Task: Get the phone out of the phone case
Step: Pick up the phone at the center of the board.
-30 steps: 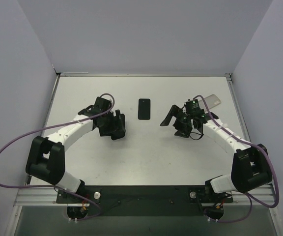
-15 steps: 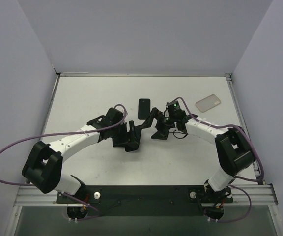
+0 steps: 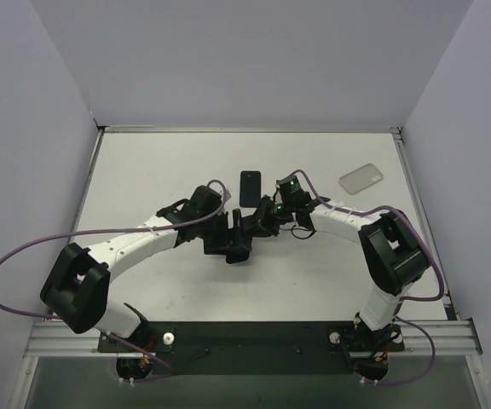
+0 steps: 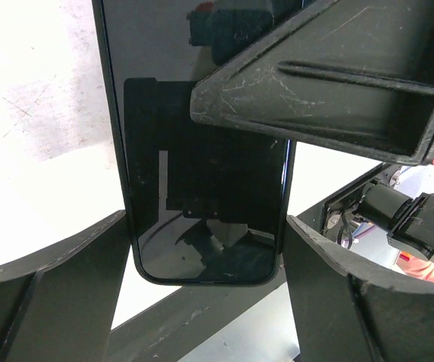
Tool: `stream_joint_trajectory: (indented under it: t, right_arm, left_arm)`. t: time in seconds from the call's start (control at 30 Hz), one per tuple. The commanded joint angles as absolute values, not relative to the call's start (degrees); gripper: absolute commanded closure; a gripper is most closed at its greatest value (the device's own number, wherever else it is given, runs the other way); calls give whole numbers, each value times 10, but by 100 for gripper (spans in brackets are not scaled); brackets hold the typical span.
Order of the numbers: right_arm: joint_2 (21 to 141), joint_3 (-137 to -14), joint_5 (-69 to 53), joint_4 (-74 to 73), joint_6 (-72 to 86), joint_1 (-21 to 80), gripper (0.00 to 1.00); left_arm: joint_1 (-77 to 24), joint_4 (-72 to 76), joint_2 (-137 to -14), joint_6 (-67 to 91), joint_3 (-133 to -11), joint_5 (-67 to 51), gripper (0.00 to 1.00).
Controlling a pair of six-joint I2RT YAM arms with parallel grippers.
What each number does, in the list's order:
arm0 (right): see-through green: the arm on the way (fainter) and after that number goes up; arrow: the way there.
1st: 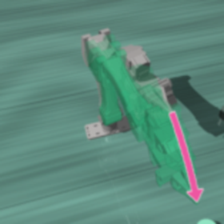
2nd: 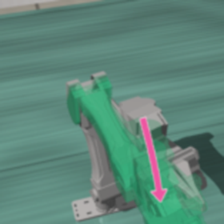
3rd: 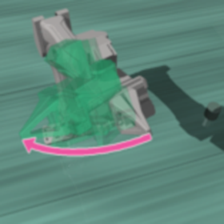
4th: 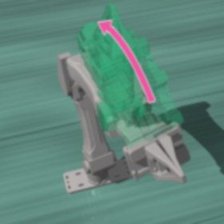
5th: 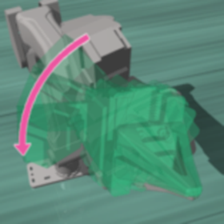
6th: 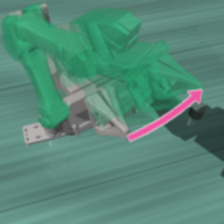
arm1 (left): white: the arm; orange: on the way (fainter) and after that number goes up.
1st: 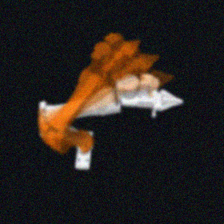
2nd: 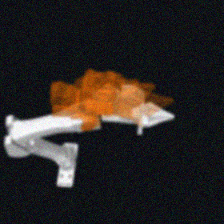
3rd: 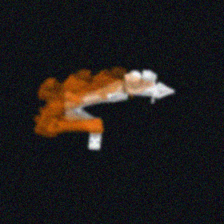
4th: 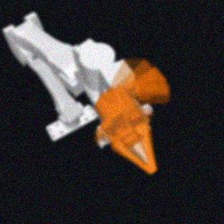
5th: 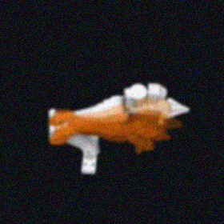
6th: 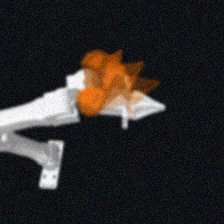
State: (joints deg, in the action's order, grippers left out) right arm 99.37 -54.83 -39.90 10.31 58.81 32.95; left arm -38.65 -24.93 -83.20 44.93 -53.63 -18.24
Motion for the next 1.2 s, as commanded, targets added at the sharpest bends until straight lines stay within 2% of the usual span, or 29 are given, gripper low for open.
stream_joint_trajectory:
  t: [0.0,0.07,0.1,0.17,0.3,0.43,0.53,0.73,0.77,0.87,1.0,1.17]
  right_arm:
    - [983,-571,-427,119,584,323,100]
    - [975,-570,-436,121,583,317,100]
    - [972,-568,-440,125,584,309,100]
    - [960,-557,-462,144,593,296,100]
    - [926,-515,-511,224,627,266,100]
    - [909,-493,-560,282,638,240,100]
    - [900,-472,-597,359,676,233,100]
    - [929,-435,-645,676,872,232,100]
    - [950,-433,-647,777,903,233,100]
    - [1000,-440,-645,940,1029,232,100]
    - [1009,-446,-661,953,1036,239,100]
    - [996,-434,-668,926,1004,239,100]
  left_arm:
    - [-390,-212,-809,451,-582,-199,35]
    - [-390,-226,-802,445,-595,-204,13]
    - [-389,-229,-798,439,-598,-213,8]
    - [-384,-242,-784,433,-610,-225,6]
    - [-323,-228,-738,448,-592,-312,5]
    - [-246,-130,-684,499,-537,-391,6]
    - [-208,-60,-687,539,-503,-435,6]
    - [-199,108,-734,627,-459,-477,6]
    - [-197,126,-742,647,-455,-484,7]
    - [-195,209,-770,704,-432,-499,12]
    - [-195,354,-794,782,-410,-509,17]
    - [-200,400,-810,809,-410,-500,24]
